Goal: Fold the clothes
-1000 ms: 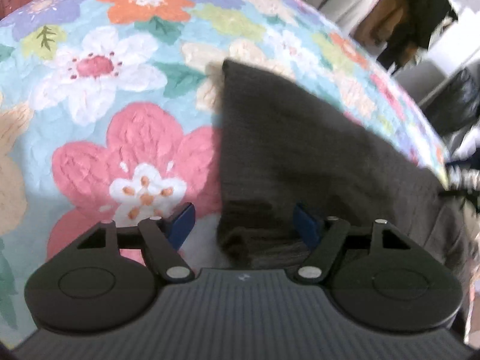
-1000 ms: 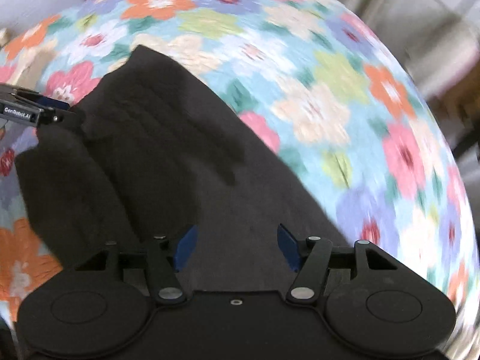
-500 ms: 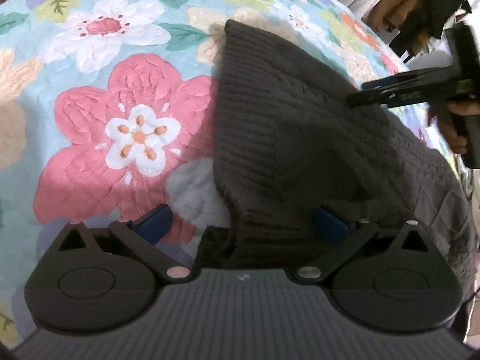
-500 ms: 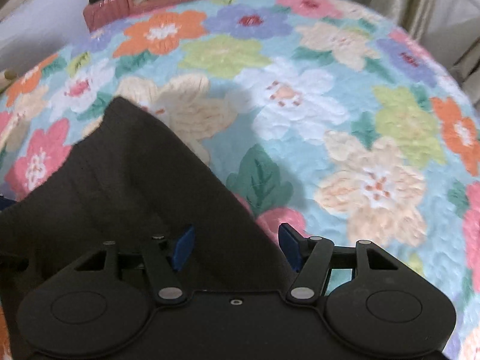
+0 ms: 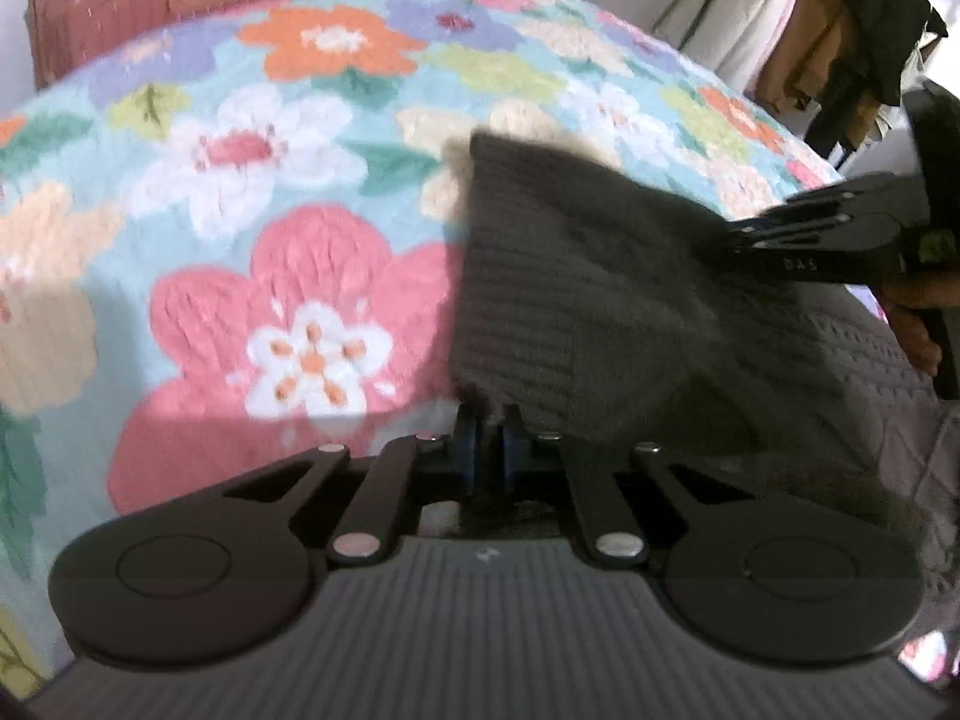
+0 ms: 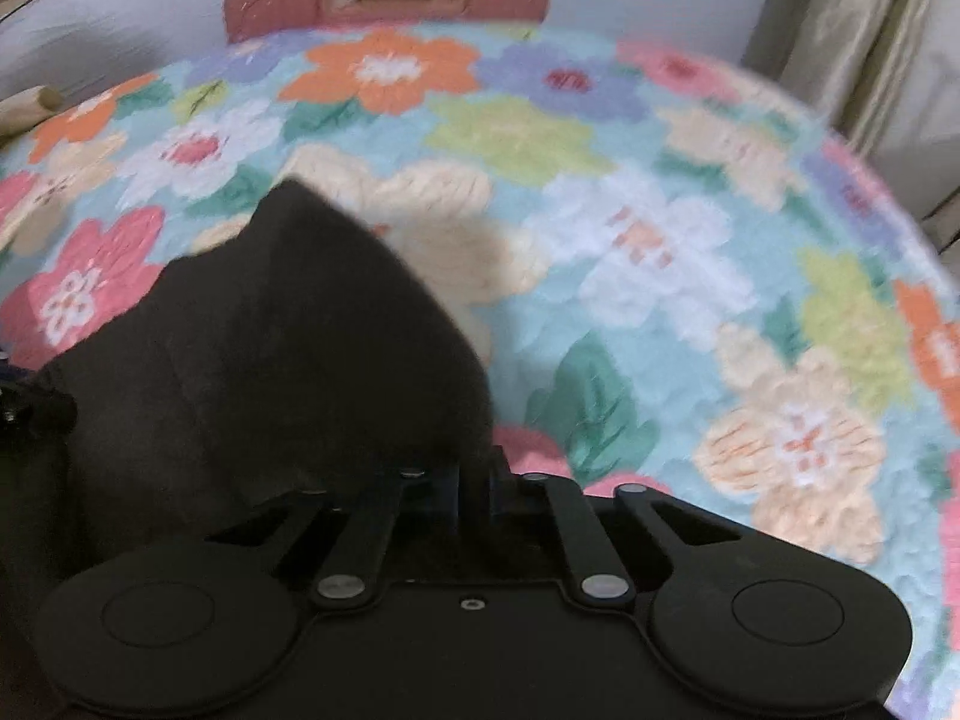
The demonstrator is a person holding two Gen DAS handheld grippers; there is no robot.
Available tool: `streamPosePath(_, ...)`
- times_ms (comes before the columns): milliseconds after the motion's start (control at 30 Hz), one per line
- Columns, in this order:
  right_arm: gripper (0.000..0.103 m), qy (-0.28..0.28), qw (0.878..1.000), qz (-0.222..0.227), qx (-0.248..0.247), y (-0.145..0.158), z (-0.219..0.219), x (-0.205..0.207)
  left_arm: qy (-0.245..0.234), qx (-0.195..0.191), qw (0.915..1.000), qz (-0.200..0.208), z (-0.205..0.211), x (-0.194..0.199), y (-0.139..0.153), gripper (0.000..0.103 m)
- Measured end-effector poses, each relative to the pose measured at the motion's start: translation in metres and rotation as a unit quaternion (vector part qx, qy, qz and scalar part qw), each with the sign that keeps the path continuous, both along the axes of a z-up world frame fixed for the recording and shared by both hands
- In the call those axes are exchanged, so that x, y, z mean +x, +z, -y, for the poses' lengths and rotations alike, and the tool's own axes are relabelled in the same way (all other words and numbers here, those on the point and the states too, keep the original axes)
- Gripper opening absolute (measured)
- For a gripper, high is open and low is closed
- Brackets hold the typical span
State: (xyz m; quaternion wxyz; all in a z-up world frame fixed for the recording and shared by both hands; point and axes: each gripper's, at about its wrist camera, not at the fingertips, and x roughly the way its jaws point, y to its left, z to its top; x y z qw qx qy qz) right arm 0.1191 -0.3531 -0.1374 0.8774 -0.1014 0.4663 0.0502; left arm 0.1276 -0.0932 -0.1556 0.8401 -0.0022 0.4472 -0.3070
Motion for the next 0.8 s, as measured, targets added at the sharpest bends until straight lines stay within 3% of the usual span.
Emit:
streamPosePath(133, 0.007, -0.047, 0.997, 0.057, -0.006, 0.019, 0.002, -0.005, 0.035, 0.005, 0.9979, 0.054, 0.002, 0.017, 0.016, 0.003)
streamPosePath(233, 0.007, -0.047, 0.996, 0.069, -0.034, 0.031, -0.007, 0.005, 0.057, -0.014, 0.9971, 0.048, 0.0, 0.033, 0.022, 0.003)
streamPosePath(300, 0.007, -0.046, 0.994, 0.079, -0.059, 0.04, -0.013, 0.017, 0.071, -0.008, 0.995, 0.069, 0.002, 0.043, 0.034, 0.002)
streamPosePath(400, 0.007, -0.074, 0.986, 0.12, -0.083, 0.061, -0.02, 0.035, 0.126, -0.03, 0.9853, 0.112, -0.012, 0.059, 0.072, 0.0)
streamPosePath(500, 0.006, -0.09, 0.981, 0.149, -0.082, 0.079, -0.022, 0.056, 0.151, -0.069, 0.9745, 0.151, -0.035, 0.067, 0.098, 0.0)
streamPosePath(633, 0.005, -0.118, 0.976, 0.164, -0.081, 0.094, -0.012, 0.088, 0.11, -0.112, 0.9875, 0.015, -0.057, 0.078, 0.057, 0.002)
streamPosePath(700, 0.004, -0.137, 0.973, 0.168, -0.078, 0.1, -0.005, 0.101, 0.093, -0.096, 0.9898, -0.052, -0.058, 0.079, 0.017, 0.002)
streamPosePath(767, 0.004, -0.156, 0.97, 0.172, -0.075, 0.105, 0.002, 0.115, 0.078, -0.07, 0.9906, -0.088, -0.059, 0.08, -0.009, 0.003)
streamPosePath(800, 0.0, -0.166, 0.968, 0.174, -0.073, 0.108, 0.006, 0.122, 0.064, -0.078, 0.9901, -0.097, -0.059, 0.083, -0.015, 0.003)
